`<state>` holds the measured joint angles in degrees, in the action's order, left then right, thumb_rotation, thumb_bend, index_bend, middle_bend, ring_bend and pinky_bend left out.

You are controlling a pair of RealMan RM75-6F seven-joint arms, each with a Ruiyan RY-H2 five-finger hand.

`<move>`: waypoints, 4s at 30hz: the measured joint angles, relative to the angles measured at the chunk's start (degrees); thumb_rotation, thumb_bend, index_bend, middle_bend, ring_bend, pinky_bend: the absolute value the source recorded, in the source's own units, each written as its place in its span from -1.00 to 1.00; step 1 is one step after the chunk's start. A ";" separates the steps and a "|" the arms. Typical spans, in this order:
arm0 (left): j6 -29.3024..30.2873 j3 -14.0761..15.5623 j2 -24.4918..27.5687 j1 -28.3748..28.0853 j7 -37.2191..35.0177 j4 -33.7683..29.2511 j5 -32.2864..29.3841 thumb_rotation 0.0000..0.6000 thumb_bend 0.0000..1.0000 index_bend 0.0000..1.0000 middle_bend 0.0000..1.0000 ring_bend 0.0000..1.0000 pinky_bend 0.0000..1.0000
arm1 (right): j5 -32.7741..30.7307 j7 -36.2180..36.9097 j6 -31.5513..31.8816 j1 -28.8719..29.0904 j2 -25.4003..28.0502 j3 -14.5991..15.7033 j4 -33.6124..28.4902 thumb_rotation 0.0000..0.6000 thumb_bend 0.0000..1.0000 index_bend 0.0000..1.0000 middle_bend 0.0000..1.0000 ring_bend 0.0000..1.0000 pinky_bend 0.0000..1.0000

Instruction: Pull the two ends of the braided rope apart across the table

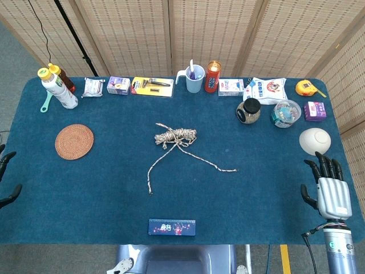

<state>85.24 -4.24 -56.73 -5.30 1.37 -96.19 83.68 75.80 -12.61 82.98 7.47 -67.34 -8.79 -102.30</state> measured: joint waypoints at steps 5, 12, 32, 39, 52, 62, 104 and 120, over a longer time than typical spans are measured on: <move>-0.38 -0.32 0.26 -0.42 0.38 -0.14 -0.27 1.00 -0.41 -0.72 -0.97 -0.94 -1.00 | 0.59 0.64 -2.39 2.18 -0.10 -0.68 0.84 1.00 -0.11 -0.38 -0.62 -0.53 -0.67; -0.82 -0.75 0.87 -1.01 0.79 -0.65 -0.51 1.00 -0.41 -0.72 -0.97 -0.94 -1.00 | 0.69 2.73 -7.44 6.90 -1.22 -2.64 2.61 1.00 -0.11 -0.19 -0.61 -0.68 -0.93; -2.46 -2.05 2.54 -3.39 0.65 -1.93 -0.51 1.00 -0.41 -0.69 -0.97 -0.94 -1.00 | -1.40 6.81 -20.02 19.04 -11.79 -4.65 13.27 1.00 -0.11 -0.18 -0.86 -1.00 -1.00; -2.81 -2.08 2.25 -3.74 1.00 -1.92 -0.86 1.00 -0.41 -0.69 -0.97 -0.94 -1.00 | -2.45 6.00 -22.63 22.05 -15.80 -4.15 17.01 1.00 -0.11 -0.19 -0.86 -1.00 -1.00; -2.86 -1.95 2.10 -3.91 1.17 -1.82 -1.15 1.00 -0.41 -0.69 -0.97 -0.94 -1.00 | -5.29 2.80 -26.27 25.19 -20.93 -2.63 21.48 1.00 -0.13 -0.16 -0.81 -1.00 -1.00; -2.61 -1.79 2.19 -3.74 0.86 -1.56 -1.26 1.00 -0.41 -0.69 -0.97 -0.94 -1.00 | -6.99 2.40 -27.47 26.05 -23.44 -1.92 24.49 1.00 -0.16 -0.09 -0.73 -1.00 -1.00; -2.51 -1.48 2.02 -3.66 0.50 -0.86 -1.55 1.00 -0.41 -0.69 -0.97 -0.94 -1.00 | -9.29 2.81 -29.06 26.57 -28.10 -0.67 32.61 1.00 -0.16 -0.01 -0.67 -1.00 -1.00; -2.76 -1.39 1.65 -3.75 0.38 -0.49 -1.62 1.00 -0.41 -0.69 -0.97 -0.94 -1.00 | -9.36 3.02 -29.35 26.70 -28.09 -0.92 32.96 1.00 -0.16 0.01 -0.65 -1.00 -1.00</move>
<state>82.48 -5.63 -55.07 -9.05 1.76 -96.68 82.06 66.44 -9.58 53.63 34.17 -95.43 -9.71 -69.35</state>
